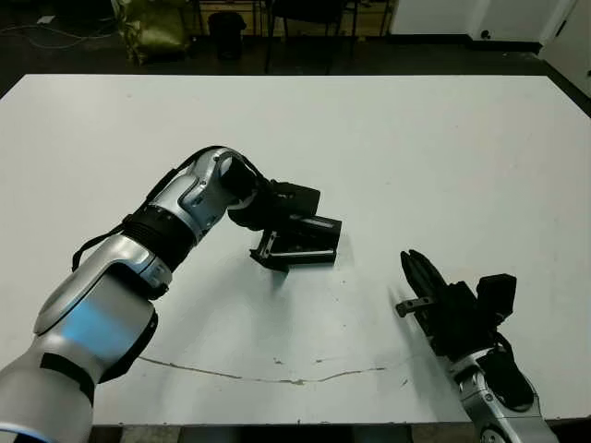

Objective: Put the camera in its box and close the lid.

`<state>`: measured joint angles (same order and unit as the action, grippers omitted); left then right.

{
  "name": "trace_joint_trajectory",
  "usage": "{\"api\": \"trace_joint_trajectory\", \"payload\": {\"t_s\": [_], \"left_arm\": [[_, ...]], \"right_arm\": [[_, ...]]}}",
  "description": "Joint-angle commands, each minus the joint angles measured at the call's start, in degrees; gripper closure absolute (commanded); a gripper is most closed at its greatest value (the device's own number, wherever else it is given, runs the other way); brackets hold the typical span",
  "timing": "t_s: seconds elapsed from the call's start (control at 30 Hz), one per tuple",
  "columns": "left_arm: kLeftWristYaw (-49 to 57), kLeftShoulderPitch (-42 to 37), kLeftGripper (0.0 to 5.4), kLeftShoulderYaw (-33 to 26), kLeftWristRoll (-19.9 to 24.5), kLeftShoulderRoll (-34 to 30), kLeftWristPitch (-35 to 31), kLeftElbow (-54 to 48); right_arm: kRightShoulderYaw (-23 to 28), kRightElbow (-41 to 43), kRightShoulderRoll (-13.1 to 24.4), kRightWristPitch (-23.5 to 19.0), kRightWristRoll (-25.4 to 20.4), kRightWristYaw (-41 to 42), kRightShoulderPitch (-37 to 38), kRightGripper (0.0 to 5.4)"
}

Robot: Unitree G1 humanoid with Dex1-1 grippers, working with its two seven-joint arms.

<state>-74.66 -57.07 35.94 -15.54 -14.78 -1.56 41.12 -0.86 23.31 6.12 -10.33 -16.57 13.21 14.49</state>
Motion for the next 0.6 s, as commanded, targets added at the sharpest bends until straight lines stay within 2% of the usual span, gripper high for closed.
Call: {"api": "trace_joint_trajectory", "payload": {"t_s": [0.03, 0.17, 0.3, 0.43, 0.6], "left_arm": [[-4.5, 3.6, 0.58, 1.6, -0.8, -0.9, -2.4, 1.5], [-6.6, 2.8, 1.44, 0.5, 0.3, -1.5, -4.8, -0.7], [-9.0, 2.7, 2.25, 0.0, 1.4, -4.0, -6.2, -8.1], [-11.5, 4.0, 3.13, -1.2, 3.6, -6.7, -16.4, -19.5], [-13.0, 5.3, 4.30, -0.7, 4.5, -9.3, -25.7, -29.8]], "right_arm": [[0.2, -0.2, 0.7, -1.0, 0.7, -0.3, 0.4, 5.40], [0.1, 0.2, 0.2, -1.3, 0.5, -0.7, 0.5, 5.40], [0.3, -0.2, 0.1, -1.0, -0.1, -0.3, 0.4, 5.40], [0.0, 0.6, 0.5, -2.2, 0.7, -1.1, 0.4, 5.40], [-0.2, 0.8, 0.6, -2.3, 1.2, -1.2, 0.3, 5.40]]}}
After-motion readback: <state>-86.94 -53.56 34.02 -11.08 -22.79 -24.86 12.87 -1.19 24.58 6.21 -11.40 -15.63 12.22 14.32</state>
